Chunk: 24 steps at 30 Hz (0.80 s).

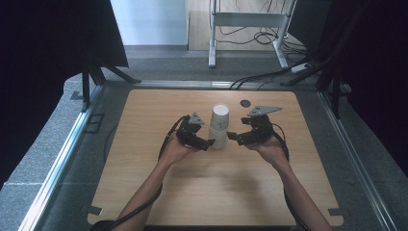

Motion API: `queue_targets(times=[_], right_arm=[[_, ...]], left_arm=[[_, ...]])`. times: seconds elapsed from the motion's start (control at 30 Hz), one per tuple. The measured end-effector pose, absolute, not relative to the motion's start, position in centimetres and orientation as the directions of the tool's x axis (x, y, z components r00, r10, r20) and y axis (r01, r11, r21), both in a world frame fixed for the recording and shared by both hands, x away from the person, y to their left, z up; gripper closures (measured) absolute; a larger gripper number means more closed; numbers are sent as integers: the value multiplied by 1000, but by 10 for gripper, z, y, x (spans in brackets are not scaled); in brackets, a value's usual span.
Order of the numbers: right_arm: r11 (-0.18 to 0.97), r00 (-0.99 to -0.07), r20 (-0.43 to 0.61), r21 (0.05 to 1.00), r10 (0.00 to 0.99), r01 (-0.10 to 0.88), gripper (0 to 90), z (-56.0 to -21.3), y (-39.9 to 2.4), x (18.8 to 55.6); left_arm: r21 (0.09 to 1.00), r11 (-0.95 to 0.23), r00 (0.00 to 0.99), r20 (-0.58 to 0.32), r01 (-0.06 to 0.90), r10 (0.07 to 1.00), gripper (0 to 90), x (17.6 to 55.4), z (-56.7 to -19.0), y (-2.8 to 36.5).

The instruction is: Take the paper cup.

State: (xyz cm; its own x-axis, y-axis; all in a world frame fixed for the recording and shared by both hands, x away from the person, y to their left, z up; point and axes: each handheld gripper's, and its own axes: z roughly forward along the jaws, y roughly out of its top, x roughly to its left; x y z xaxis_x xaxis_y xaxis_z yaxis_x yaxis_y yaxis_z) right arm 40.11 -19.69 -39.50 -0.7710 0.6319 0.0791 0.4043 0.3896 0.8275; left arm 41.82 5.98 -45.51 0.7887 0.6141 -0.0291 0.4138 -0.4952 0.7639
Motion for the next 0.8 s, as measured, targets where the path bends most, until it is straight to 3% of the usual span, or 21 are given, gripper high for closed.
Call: queue_targets(times=[0.8], right_arm=[[377,-767,90,831,635,409,199,-376,-173,430]], left_arm=[[789,-486,810,-24,375,586,141,432,-456,40]])
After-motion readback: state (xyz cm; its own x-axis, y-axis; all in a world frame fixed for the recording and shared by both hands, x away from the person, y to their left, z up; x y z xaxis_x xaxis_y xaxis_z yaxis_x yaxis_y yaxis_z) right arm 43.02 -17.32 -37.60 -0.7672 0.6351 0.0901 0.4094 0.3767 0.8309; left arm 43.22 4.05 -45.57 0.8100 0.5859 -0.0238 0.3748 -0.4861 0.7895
